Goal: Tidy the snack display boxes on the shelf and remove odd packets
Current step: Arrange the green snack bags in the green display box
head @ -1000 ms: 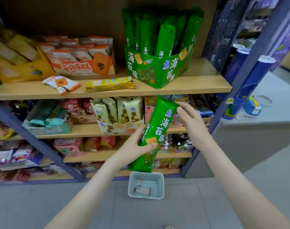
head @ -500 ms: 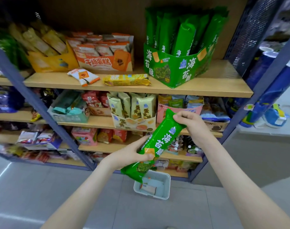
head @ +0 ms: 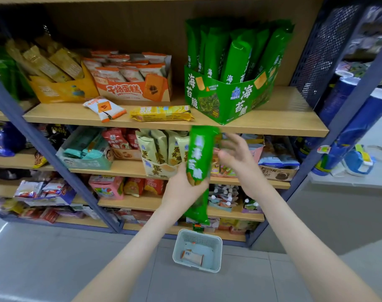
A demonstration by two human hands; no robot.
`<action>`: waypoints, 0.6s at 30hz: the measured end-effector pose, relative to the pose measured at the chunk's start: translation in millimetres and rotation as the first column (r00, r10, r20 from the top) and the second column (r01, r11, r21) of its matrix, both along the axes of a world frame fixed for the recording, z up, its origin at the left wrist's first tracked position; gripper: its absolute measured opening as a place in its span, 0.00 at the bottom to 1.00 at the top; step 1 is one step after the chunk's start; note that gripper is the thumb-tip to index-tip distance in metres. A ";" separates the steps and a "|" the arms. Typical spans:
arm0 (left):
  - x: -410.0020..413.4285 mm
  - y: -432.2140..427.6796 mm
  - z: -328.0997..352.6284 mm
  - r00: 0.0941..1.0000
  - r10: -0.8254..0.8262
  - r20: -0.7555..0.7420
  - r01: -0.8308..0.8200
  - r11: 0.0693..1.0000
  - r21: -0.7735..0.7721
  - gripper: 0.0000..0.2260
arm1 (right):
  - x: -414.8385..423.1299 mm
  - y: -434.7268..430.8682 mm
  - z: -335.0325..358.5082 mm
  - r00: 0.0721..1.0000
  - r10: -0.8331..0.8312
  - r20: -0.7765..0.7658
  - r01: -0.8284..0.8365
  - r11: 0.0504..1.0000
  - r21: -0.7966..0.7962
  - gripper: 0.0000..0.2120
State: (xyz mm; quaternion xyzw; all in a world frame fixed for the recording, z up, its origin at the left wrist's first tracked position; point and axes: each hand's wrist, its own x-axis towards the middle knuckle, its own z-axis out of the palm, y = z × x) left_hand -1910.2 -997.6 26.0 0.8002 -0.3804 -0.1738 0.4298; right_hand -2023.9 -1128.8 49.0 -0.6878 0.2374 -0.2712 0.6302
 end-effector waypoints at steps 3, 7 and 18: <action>10.4 -17.1 5.1 0.908 0.180 -0.379 -0.266 0.945 -0.188 0.21 | -4.3 11.5 -9.7 0.924 0.260 -0.281 -0.287 0.956 -0.057 0.42; 24.7 -28.4 17.2 0.597 0.151 -0.788 -0.528 0.814 -0.244 0.20 | -3.1 20.4 -23.4 0.940 0.241 -0.243 -0.253 0.967 -0.018 0.23; 28.8 -35.6 12.2 0.380 0.034 -0.924 -0.523 0.832 -0.185 0.19 | -3.3 14.1 -20.0 0.997 0.018 -0.073 -0.035 0.971 -0.238 0.23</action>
